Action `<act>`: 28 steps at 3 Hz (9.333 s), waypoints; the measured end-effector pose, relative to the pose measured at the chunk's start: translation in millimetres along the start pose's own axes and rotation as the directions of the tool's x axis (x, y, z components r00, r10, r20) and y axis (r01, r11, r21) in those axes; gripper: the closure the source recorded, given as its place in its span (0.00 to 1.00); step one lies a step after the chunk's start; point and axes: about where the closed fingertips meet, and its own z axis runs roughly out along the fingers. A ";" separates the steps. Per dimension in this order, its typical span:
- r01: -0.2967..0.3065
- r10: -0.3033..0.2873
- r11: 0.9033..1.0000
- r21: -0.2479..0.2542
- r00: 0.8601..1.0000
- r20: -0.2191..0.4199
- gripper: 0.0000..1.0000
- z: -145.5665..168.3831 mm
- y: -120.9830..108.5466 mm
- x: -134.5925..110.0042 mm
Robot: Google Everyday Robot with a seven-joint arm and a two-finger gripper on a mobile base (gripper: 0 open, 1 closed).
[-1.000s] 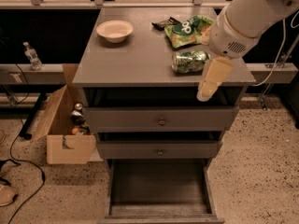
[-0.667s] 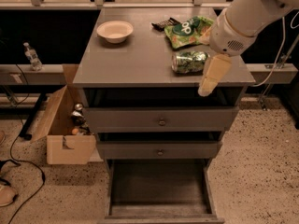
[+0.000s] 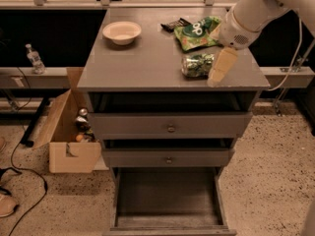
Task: Place green can into bottom drawer
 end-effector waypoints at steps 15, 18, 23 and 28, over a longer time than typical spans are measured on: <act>-0.576 0.604 0.750 -0.326 0.797 -0.018 1.00 235.1 283.0 86.1; -0.612 0.661 0.698 -0.371 0.750 0.006 1.00 319.1 309.0 135.0; -0.704 0.776 0.581 -0.409 0.630 0.019 1.00 526.3 348.1 200.2; -0.629 0.666 0.738 -0.245 0.737 0.115 0.65 638.6 284.6 225.6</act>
Offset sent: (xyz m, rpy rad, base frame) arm 0.0679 0.0047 -0.0489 -0.0647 0.0866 -0.0159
